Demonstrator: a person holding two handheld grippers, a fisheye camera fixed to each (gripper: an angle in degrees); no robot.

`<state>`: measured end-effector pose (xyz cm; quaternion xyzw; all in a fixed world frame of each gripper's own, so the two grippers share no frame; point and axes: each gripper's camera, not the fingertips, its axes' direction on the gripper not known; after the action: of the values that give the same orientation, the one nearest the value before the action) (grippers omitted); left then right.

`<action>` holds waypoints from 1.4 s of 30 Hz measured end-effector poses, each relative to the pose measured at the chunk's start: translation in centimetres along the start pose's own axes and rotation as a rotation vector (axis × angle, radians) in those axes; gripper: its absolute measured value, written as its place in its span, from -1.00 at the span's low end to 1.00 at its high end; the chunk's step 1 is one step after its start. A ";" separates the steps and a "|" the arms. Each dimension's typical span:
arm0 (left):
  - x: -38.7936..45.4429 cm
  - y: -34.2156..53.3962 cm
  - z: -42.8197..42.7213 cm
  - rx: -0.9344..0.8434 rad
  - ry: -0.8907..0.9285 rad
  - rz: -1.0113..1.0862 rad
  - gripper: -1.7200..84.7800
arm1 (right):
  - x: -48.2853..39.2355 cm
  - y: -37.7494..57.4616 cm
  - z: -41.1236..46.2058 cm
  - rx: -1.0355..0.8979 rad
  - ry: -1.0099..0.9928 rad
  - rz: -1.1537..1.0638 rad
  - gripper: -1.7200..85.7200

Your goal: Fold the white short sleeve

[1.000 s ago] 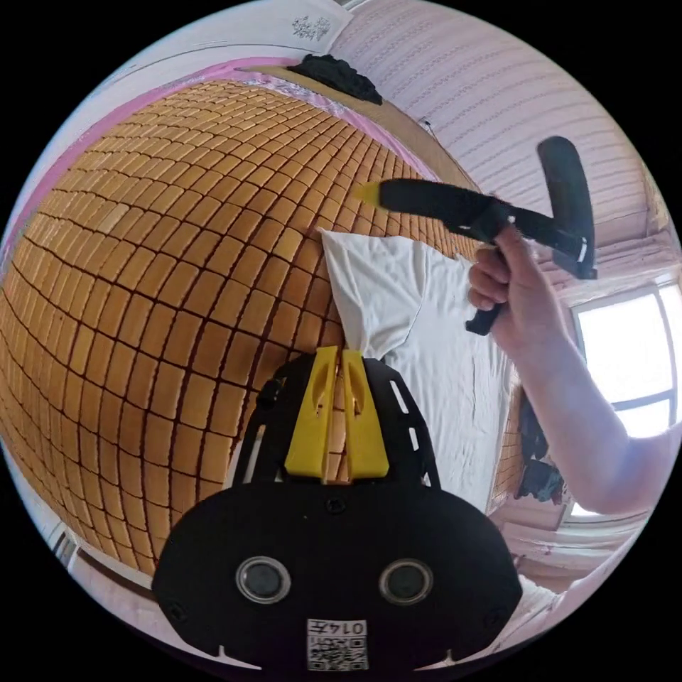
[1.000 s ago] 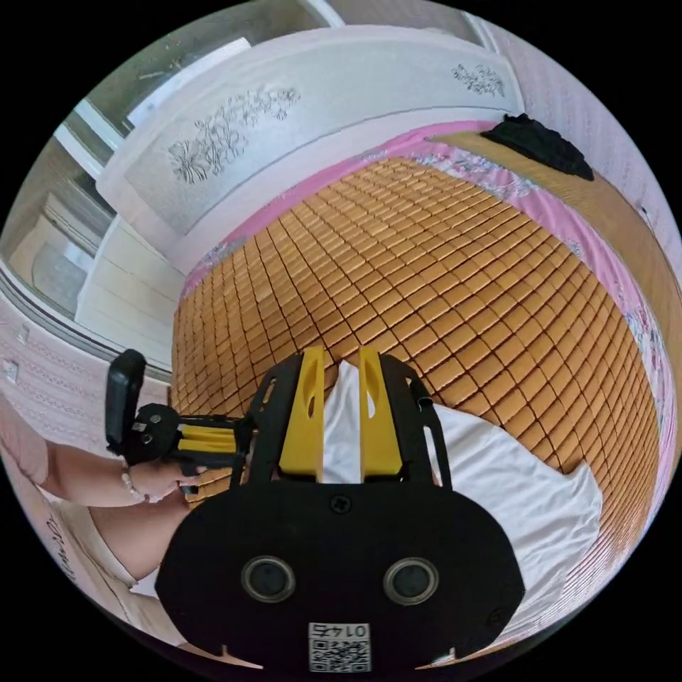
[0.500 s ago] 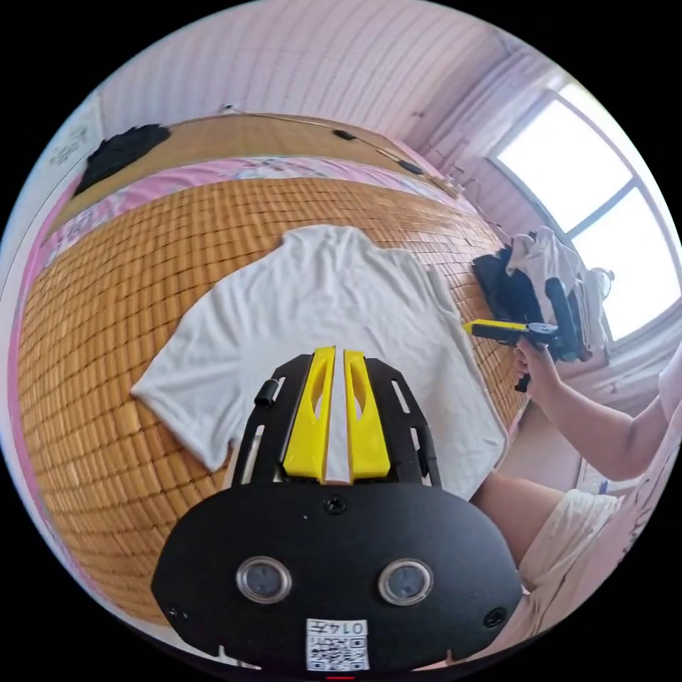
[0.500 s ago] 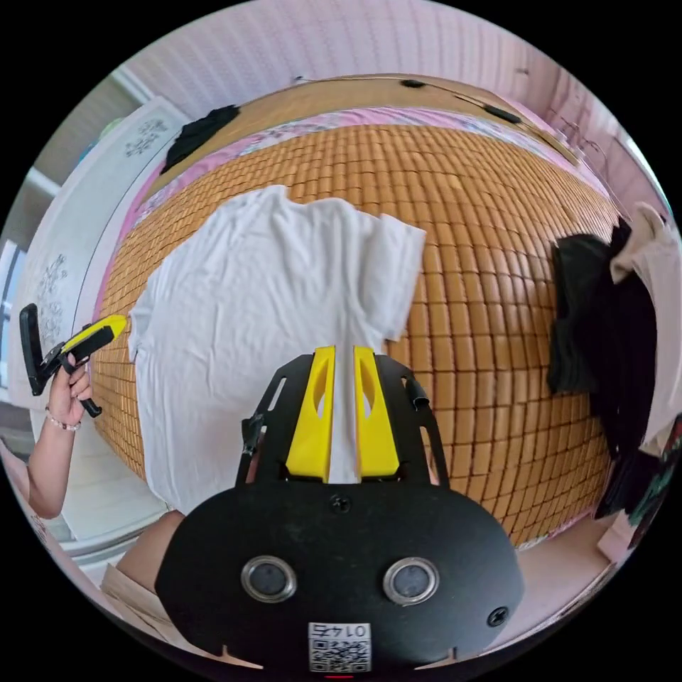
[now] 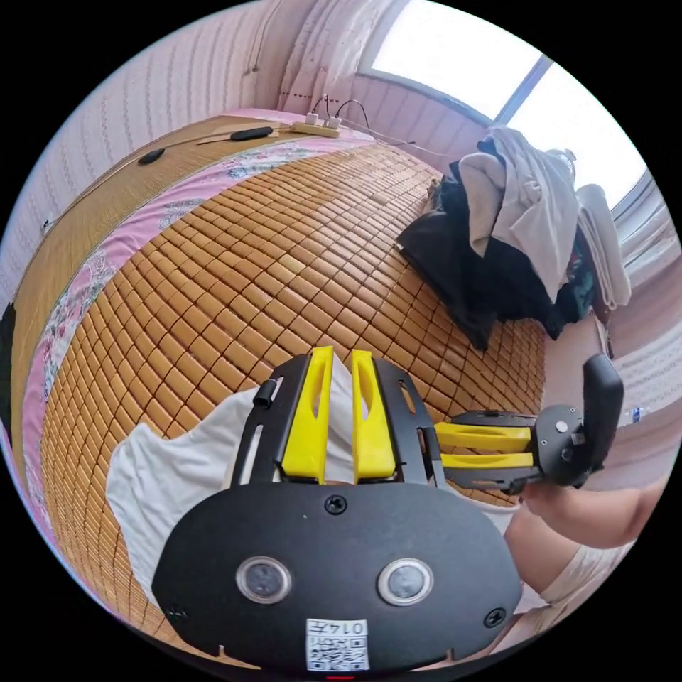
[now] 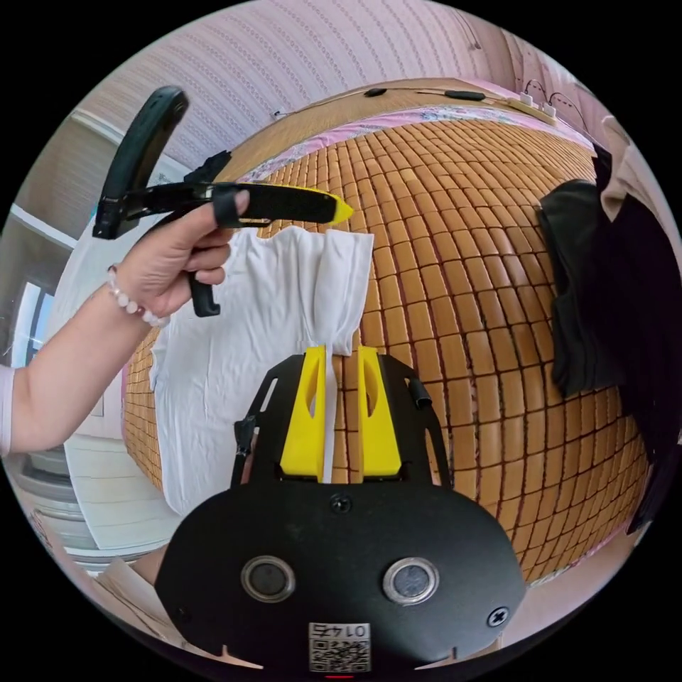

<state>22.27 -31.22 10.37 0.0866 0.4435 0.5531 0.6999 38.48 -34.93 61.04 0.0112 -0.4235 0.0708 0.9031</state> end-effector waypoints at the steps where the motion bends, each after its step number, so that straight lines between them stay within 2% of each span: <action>1: 0.4 -0.6 1.6 -0.052 -0.024 0.015 -0.82 | 0.2 -0.2 0.4 -0.016 0.022 0.011 -0.81; 3: 1.0 -1.0 4.1 -0.145 -0.064 0.041 -0.82 | 0.7 -0.3 0.8 -0.049 0.026 0.032 -0.85; 6: 2.3 -1.0 5.2 -0.146 -0.135 0.126 -0.92 | 1.4 0.3 0.0 -0.037 -0.005 0.064 -0.94; 9: 2.8 -1.3 5.0 -0.094 -0.057 0.145 -0.97 | 1.6 1.2 -1.3 -0.012 0.005 0.066 -0.96; 11: 2.9 -1.2 4.1 0.026 0.060 0.145 -0.98 | 1.6 1.9 -2.2 0.003 0.006 0.066 -0.97; 13: 2.8 -1.2 4.2 0.064 0.100 0.131 -0.98 | 1.6 2.4 -2.7 0.009 0.018 0.077 -0.97; 18: 3.0 -0.9 7.0 -0.015 0.083 0.121 -0.98 | 1.3 3.0 -2.2 -0.016 0.028 0.098 -0.97; 23: 2.5 -0.5 6.5 -0.002 0.083 0.120 -0.97 | -0.3 2.2 -3.1 0.084 0.044 0.052 -0.97; 27: 1.7 -0.4 6.2 0.011 0.104 0.095 -0.95 | -1.2 1.3 -0.2 -0.068 0.091 0.025 -0.97; 33: -0.3 -0.3 4.6 0.020 0.187 -0.009 -0.81 | -2.9 2.2 0.5 -0.059 0.139 -0.007 -0.97; 36: -1.7 2.1 0.6 0.119 0.165 -0.064 -0.81 | -3.6 2.4 0.6 -0.067 0.158 -0.024 -0.97; 38: -3.7 6.5 -3.7 0.212 0.148 -0.167 -0.81 | -4.3 3.0 0.2 -0.060 0.192 -0.051 -0.97; 42: -6.9 16.5 -9.2 0.257 0.073 -0.387 -0.82 | -5.8 3.8 -0.4 -0.069 0.205 -0.085 -0.97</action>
<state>4.26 -34.36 18.64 0.0685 0.5438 0.3503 0.7596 34.61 -31.82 56.24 -0.0091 -0.3302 0.0188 0.9437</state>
